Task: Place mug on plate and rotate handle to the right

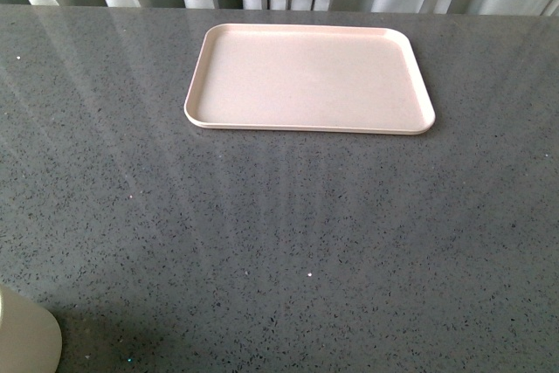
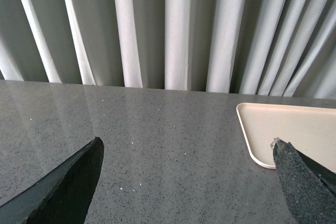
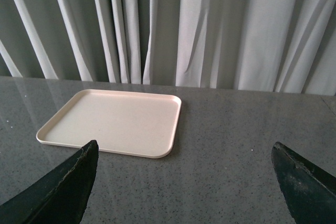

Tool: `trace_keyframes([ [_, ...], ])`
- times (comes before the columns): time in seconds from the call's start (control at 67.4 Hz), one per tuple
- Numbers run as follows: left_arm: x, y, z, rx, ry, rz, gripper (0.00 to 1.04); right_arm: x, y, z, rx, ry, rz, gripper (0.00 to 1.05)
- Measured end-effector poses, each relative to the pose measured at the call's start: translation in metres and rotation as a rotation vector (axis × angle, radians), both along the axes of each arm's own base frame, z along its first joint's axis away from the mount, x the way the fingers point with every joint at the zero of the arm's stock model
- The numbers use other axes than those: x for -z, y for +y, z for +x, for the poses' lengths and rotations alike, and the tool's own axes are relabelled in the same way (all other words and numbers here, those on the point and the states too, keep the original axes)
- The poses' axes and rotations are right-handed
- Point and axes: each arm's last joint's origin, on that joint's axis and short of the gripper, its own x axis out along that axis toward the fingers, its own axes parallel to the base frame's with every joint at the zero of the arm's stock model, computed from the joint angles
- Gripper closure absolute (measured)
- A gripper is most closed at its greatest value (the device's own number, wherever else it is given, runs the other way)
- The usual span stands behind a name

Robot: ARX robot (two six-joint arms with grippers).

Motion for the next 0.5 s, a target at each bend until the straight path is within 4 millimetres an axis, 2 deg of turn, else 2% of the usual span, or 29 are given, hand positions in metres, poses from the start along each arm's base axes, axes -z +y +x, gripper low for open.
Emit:
trace_keyframes([
  [0.505, 0.0, 0.0, 0.0, 0.0, 0.0, 0.0, 0.09, 0.0, 0.0, 0.0, 0.0, 0.0, 0.0, 0.09],
])
